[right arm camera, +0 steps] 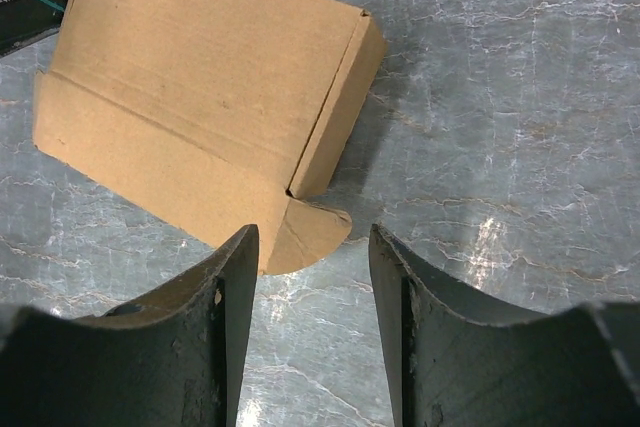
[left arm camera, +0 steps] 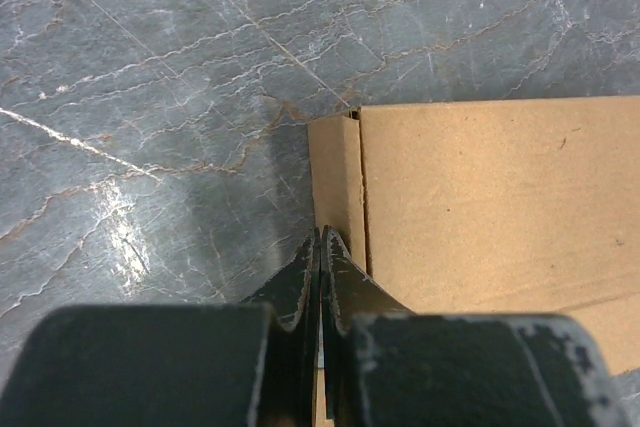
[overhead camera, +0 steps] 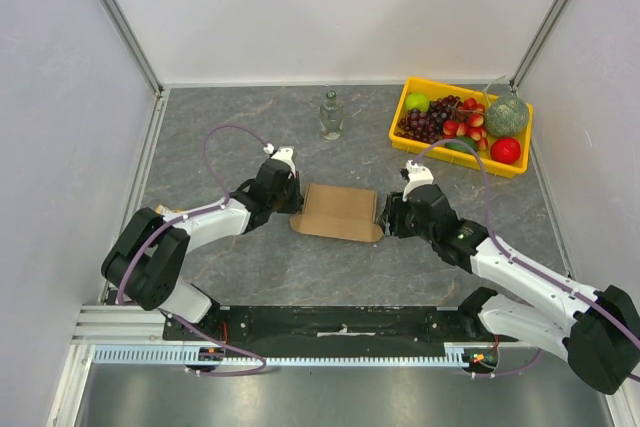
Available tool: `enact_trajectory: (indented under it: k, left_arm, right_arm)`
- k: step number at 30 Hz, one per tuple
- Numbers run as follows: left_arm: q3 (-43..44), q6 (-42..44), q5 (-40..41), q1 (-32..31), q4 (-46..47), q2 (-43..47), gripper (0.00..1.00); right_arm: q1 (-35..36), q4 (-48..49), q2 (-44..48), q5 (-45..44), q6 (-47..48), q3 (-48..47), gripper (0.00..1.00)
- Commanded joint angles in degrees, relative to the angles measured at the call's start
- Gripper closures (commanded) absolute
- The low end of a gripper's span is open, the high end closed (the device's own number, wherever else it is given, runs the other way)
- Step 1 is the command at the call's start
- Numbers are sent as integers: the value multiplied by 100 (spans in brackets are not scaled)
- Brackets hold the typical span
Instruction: Fold the paper box
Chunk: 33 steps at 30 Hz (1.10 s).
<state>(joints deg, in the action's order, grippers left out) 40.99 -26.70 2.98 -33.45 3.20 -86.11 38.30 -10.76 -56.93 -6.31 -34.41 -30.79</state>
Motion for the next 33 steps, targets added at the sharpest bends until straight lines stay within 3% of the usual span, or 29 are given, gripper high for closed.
enact_trajectory:
  k: [1, 33]
  left_arm:
    - [85, 165, -201, 14, 321, -3, 98]
    - [-610, -125, -272, 5, 418, 709, 98]
  right_arm:
    - [2, 197, 112, 24, 75, 46, 45]
    - [-16, 312, -38, 42, 40, 46, 45]
